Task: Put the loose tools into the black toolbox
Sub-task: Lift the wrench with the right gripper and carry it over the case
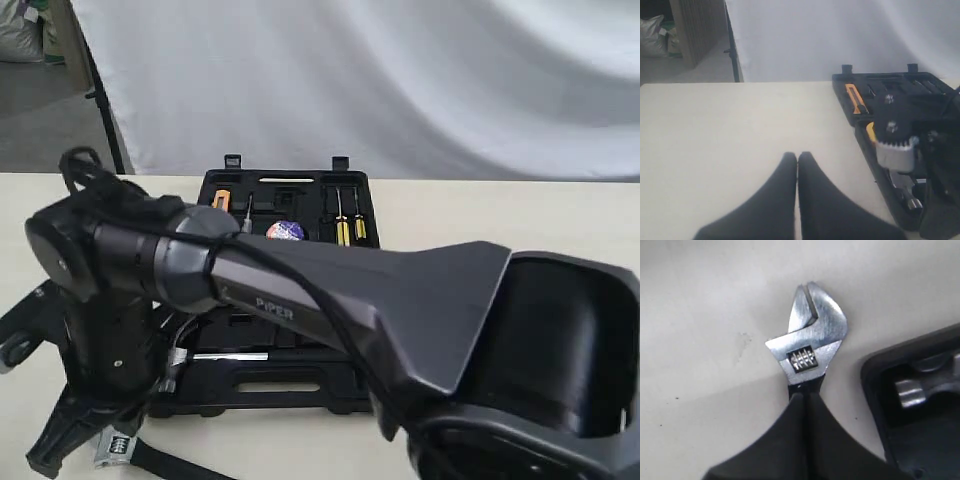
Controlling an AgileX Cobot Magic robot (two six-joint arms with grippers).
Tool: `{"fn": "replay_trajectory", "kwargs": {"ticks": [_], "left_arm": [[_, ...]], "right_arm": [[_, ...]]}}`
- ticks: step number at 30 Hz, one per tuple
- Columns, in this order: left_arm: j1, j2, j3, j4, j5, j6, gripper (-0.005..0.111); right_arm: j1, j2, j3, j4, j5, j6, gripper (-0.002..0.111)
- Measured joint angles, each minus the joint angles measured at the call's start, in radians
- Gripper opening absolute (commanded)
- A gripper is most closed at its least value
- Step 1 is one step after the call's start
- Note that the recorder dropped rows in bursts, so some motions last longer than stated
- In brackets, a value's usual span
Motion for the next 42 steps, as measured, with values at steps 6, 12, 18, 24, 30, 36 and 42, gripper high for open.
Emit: {"fn": "replay_trajectory", "kwargs": {"ticks": [6, 12, 18, 24, 30, 36, 42], "left_arm": [[0.0, 0.0, 0.0, 0.0, 0.0, 0.0, 0.001], [0.0, 0.0, 0.0, 0.0, 0.0, 0.0, 0.001], [0.0, 0.0, 0.0, 0.0, 0.0, 0.0, 0.001], [0.0, 0.0, 0.0, 0.0, 0.0, 0.0, 0.001], [0.0, 0.0, 0.0, 0.0, 0.0, 0.0, 0.001], [0.0, 0.0, 0.0, 0.0, 0.0, 0.0, 0.001], [0.0, 0.0, 0.0, 0.0, 0.0, 0.0, 0.001]], "right_arm": [[0.028, -0.036, 0.0, -0.106, 0.0, 0.089, 0.034], [0.081, 0.027, 0.0, -0.324, 0.0, 0.198, 0.066], [0.079, 0.025, 0.001, -0.225, 0.0, 0.008, 0.065], [0.029, 0.005, 0.001, -0.084, -0.008, -0.179, 0.063], [-0.008, 0.026, 0.001, -0.001, -0.081, -0.257, 0.065], [-0.012, 0.046, 0.001, 0.023, -0.118, -0.306, 0.081], [-0.012, 0.068, 0.001, 0.078, -0.154, -0.385, 0.082]]}}
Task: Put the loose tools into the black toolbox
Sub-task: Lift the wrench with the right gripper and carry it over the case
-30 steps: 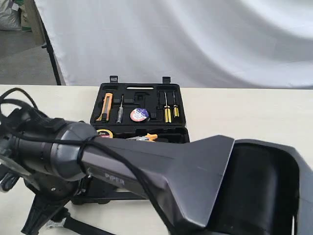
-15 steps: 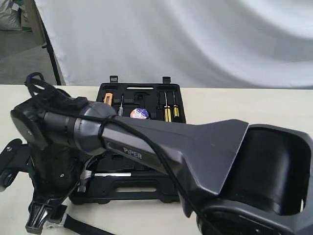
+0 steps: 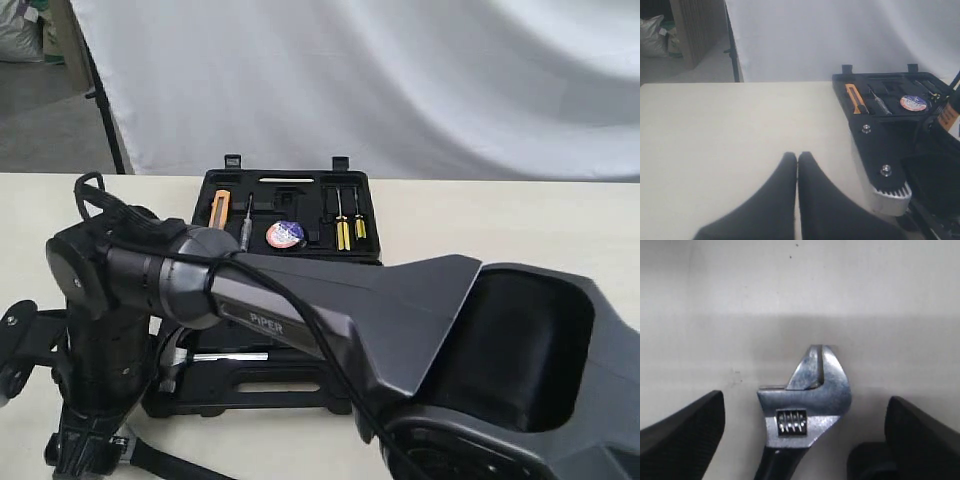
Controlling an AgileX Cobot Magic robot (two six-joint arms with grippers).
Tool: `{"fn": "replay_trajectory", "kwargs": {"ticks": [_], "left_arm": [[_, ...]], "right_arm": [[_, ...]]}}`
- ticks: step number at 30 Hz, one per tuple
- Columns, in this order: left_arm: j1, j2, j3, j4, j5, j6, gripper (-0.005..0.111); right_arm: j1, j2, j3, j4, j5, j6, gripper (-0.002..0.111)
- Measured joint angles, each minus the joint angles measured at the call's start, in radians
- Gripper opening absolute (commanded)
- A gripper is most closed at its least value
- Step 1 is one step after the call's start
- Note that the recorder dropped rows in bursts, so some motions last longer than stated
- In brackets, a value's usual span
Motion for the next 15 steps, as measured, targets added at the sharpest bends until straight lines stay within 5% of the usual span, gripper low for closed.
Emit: {"fn": "replay_trajectory", "kwargs": {"ticks": [6, 13, 15], "left_arm": [[0.0, 0.0, 0.0, 0.0, 0.0, 0.0, 0.001], [0.0, 0.0, 0.0, 0.0, 0.0, 0.0, 0.001], [0.0, 0.0, 0.0, 0.0, 0.0, 0.0, 0.001]], "right_arm": [[0.0, 0.04, -0.005, 0.015, -0.026, -0.052, 0.07], [0.0, 0.044, -0.011, 0.011, 0.002, -0.068, 0.0], [0.005, 0.044, -0.011, 0.011, 0.008, -0.068, -0.001]]}}
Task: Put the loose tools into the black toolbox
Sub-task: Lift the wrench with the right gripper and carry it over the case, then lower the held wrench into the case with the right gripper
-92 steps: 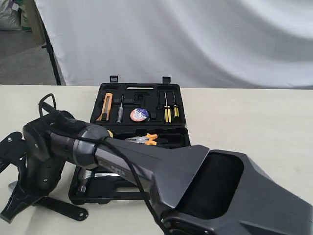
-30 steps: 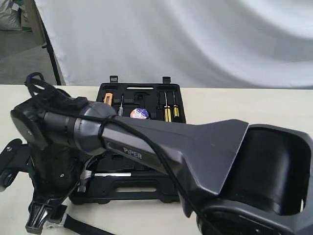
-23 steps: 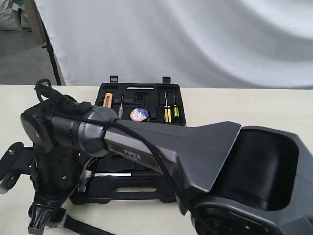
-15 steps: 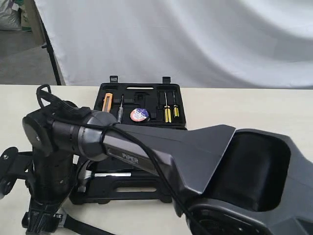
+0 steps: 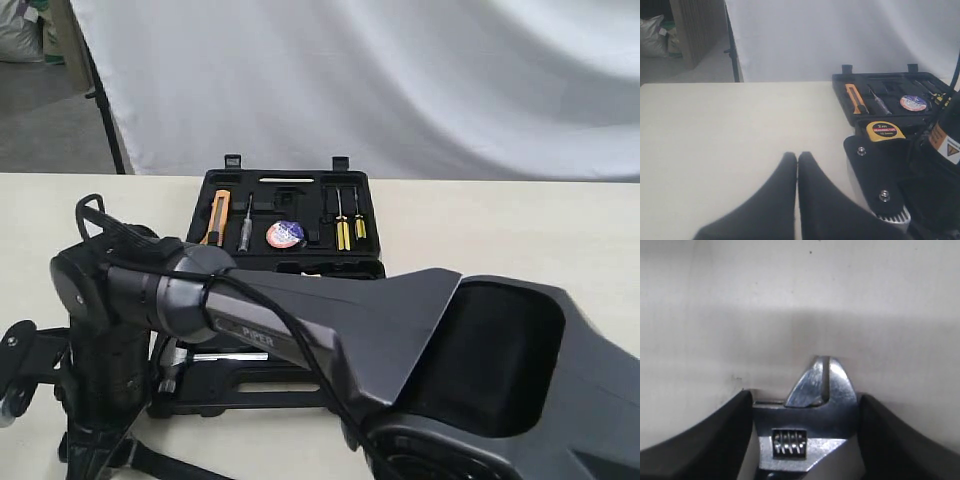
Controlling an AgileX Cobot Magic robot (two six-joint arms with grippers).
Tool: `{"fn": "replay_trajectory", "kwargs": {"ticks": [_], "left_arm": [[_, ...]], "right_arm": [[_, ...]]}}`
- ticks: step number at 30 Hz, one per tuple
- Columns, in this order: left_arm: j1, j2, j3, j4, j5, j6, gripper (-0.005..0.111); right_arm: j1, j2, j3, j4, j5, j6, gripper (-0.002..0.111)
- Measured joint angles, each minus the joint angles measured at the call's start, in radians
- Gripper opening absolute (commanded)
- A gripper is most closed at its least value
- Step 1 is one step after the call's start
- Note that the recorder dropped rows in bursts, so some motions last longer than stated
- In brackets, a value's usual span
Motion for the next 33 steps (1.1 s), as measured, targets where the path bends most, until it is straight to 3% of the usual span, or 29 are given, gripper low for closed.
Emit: {"fn": "replay_trajectory", "kwargs": {"ticks": [15, 33], "left_arm": [[0.0, 0.0, 0.0, 0.0, 0.0, 0.0, 0.001], [0.0, 0.0, 0.0, 0.0, 0.0, 0.0, 0.001]], "right_arm": [[0.047, -0.137, 0.006, -0.003, 0.14, 0.0, -0.001], [-0.167, -0.337, 0.017, -0.026, 0.153, 0.044, -0.001]]}}
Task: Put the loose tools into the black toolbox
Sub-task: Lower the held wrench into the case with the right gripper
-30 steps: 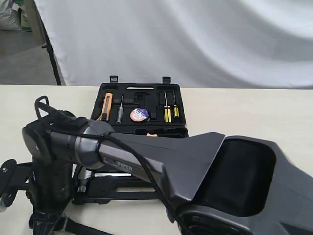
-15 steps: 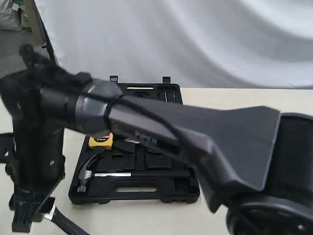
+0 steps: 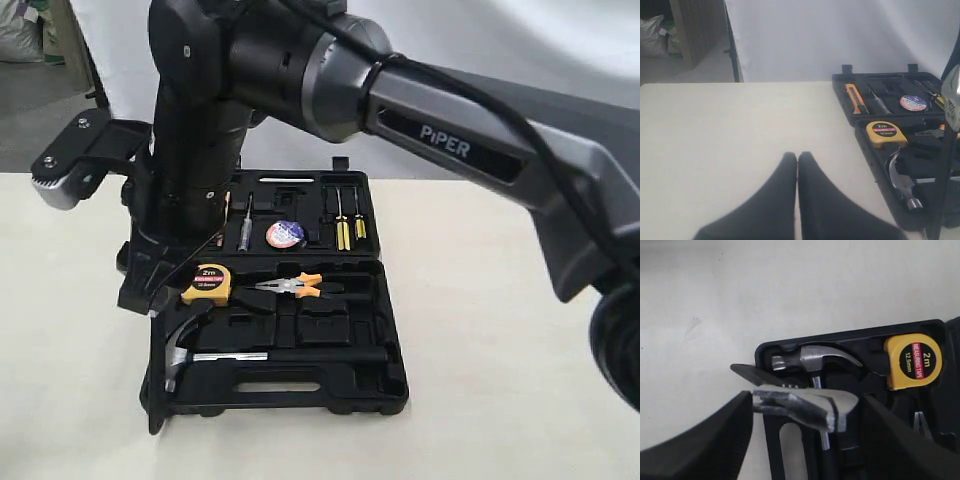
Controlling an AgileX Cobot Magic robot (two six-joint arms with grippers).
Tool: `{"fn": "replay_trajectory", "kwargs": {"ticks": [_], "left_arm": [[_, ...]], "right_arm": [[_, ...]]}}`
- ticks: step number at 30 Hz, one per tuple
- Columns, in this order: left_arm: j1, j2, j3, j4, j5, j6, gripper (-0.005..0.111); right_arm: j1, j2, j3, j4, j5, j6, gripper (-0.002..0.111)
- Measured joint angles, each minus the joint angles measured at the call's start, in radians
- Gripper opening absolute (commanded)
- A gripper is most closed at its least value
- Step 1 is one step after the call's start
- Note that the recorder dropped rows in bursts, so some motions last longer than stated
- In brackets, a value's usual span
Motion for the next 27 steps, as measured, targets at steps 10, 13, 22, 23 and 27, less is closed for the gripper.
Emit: {"fn": "replay_trajectory", "kwargs": {"ticks": [10, 13, 22, 23, 27], "left_arm": [[0.0, 0.0, 0.0, 0.0, 0.0, 0.0, 0.001], [0.0, 0.0, 0.0, 0.0, 0.0, 0.0, 0.001], [0.0, 0.0, 0.0, 0.0, 0.0, 0.0, 0.001], [0.0, 0.0, 0.0, 0.0, 0.0, 0.0, 0.001], [0.0, 0.0, 0.0, 0.0, 0.0, 0.0, 0.001]], "right_arm": [[0.0, -0.195, 0.127, -0.122, 0.0, 0.06, -0.001], [-0.009, -0.257, 0.174, -0.223, 0.0, 0.099, -0.001], [-0.147, -0.288, 0.255, -0.324, -0.007, 0.108, -0.001], [-0.164, -0.279, 0.261, -0.325, -0.018, 0.103, -0.001], [-0.222, -0.193, 0.275, -0.337, -0.083, 0.086, -0.001]]}}
